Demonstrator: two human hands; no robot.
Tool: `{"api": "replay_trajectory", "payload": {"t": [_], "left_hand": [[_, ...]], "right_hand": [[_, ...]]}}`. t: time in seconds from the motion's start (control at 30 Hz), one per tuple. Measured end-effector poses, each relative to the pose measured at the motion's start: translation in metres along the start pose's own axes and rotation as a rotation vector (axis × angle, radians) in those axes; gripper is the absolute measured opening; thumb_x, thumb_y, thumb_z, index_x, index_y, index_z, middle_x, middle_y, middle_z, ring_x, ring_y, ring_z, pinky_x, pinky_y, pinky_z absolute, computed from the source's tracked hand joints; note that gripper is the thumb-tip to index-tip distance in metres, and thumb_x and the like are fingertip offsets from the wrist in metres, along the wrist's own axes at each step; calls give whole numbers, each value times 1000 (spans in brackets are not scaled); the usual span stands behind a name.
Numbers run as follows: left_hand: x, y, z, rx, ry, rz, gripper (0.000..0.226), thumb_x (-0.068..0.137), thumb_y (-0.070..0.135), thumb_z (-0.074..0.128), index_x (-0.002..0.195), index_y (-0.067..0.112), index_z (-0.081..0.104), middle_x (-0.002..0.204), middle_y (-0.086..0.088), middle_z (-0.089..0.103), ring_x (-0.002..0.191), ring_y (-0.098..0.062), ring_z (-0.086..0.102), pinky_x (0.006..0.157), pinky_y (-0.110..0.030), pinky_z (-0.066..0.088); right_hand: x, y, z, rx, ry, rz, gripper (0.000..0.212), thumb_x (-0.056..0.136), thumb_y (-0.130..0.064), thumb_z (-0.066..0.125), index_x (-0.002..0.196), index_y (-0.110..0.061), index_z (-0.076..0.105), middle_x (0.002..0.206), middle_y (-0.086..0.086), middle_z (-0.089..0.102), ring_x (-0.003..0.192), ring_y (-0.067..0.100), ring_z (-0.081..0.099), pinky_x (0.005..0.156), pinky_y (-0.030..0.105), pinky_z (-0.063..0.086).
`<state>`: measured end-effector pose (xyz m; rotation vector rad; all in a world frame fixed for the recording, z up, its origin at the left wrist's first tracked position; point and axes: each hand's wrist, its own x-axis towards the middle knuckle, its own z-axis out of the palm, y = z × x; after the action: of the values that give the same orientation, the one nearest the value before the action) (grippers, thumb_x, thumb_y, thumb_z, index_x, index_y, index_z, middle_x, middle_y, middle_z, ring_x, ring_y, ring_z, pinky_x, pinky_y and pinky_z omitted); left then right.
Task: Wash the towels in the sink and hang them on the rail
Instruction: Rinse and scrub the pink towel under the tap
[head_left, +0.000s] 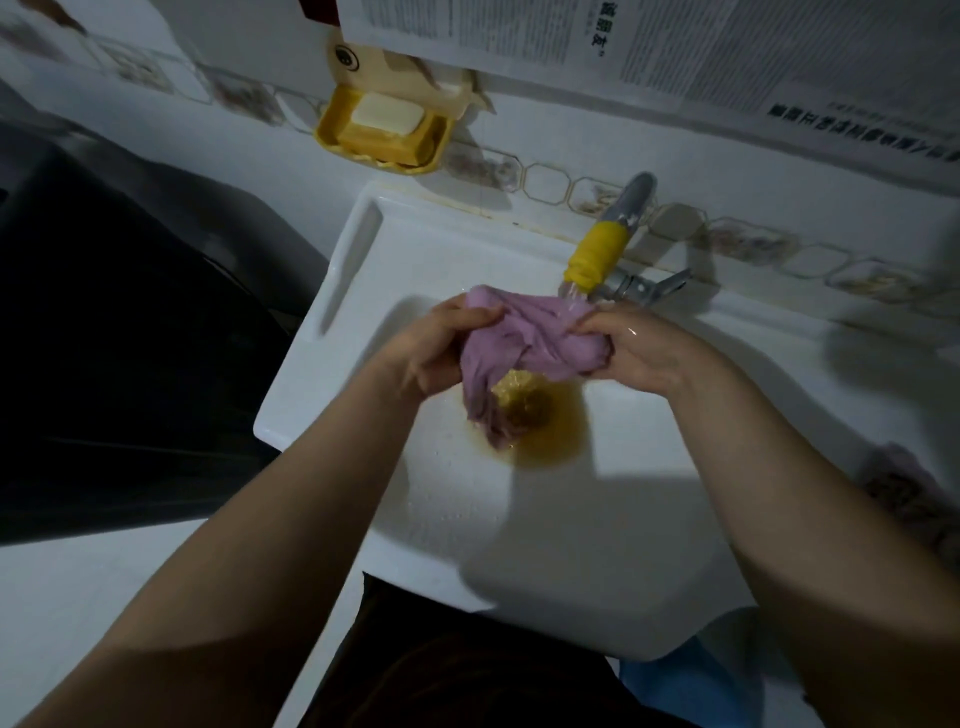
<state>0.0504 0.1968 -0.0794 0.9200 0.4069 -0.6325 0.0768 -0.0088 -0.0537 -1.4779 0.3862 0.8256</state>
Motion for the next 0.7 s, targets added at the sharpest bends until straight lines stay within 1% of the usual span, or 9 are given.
{"api": "replay_trajectory", "payload": {"t": [0.07,0.13,0.2,0.27,0.33,0.43,0.57,0.63,0.7], "left_hand": [[5,-7,-8,126,184,40,26,93,3,54,118,-6,54,105,-23,63,91,-30,63,77,-36,57],[9,-16,-8,307,302,79,10,95,11,55,97,3,59,92,-18,63,83,-29,59,71,-37,52],[15,-24,-2,409,383,85,18,98,20,52,85,10,60,82,-14,61,79,-26,56,68,-36,46],[15,-24,19,283,450,66,23,100,20,46,87,7,60,80,-13,62,71,-23,58,61,-28,48],[18,-21,36,86,512,44,25,100,17,42,86,4,58,67,-10,63,58,-19,59,46,-19,47],[22,-23,59,1,470,56,35,101,31,39,77,13,56,47,3,61,55,-16,59,48,-23,47],[19,-35,89,56,430,-64,56,90,58,51,57,13,52,43,-8,49,36,-20,46,42,-21,38],[18,-34,91,75,479,-71,52,91,56,51,65,12,59,58,-14,59,46,-24,56,47,-25,41],[27,-26,78,135,574,80,42,98,42,46,111,6,62,108,-18,67,94,-30,66,68,-33,50]], "right_hand": [[0,2,-6,56,32,-64,31,89,2,50,73,-14,71,73,7,68,70,21,64,76,46,52],[1,-1,-2,172,110,-144,28,96,-8,49,78,-15,69,76,6,69,71,22,67,70,48,56],[5,-2,8,160,271,-222,18,99,-20,48,87,-18,61,79,3,68,66,20,67,51,32,55],[2,-2,24,-46,445,-342,16,98,-21,48,83,-18,54,78,2,61,71,20,60,56,24,44],[-6,7,48,-266,517,-457,25,96,-23,52,72,-18,48,70,1,56,73,21,56,61,26,39],[-12,21,78,-519,485,-493,39,90,-54,49,70,-21,52,80,9,67,81,28,63,74,35,50],[16,6,51,-401,648,-337,48,82,-55,49,83,-10,66,84,13,70,80,29,66,72,38,53],[19,6,50,-364,678,-375,32,87,-41,53,76,-12,62,77,13,66,72,24,62,67,35,48],[11,17,68,-358,625,-420,31,89,-40,51,69,-17,58,76,15,66,72,21,58,69,34,46]]}}
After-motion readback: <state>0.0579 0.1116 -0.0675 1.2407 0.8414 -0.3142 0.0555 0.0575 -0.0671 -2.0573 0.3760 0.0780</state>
